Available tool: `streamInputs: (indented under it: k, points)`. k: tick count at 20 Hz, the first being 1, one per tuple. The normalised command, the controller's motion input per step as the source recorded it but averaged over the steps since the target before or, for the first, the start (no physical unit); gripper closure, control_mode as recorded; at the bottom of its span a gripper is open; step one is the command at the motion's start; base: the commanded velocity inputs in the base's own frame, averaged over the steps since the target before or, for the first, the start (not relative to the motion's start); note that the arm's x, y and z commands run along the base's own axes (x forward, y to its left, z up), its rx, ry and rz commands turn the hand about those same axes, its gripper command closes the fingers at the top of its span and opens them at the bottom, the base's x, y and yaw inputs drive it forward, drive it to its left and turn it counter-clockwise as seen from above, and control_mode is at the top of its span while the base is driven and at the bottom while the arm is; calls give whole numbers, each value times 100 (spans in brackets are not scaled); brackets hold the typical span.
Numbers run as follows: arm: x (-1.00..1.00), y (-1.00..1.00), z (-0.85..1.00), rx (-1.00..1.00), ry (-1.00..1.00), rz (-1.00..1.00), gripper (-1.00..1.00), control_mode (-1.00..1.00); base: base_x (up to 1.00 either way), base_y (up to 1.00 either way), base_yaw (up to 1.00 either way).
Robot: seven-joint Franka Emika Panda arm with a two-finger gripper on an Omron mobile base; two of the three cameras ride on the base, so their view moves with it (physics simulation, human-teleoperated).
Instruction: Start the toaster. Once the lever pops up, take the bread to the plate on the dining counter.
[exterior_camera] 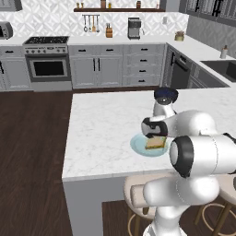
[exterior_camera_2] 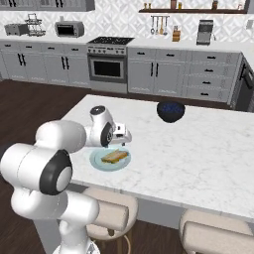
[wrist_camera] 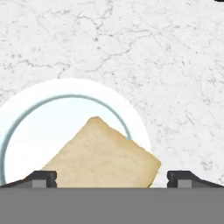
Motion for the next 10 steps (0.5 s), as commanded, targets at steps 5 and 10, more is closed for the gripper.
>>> streamInputs:
  k: [5, 10]
  points:
    - [-15, -2, 42, 13, 0, -3, -100, -100, 0, 0, 0]
    - [-56, -1, 68, 11, -1, -6, -100, -100, 0, 0, 0]
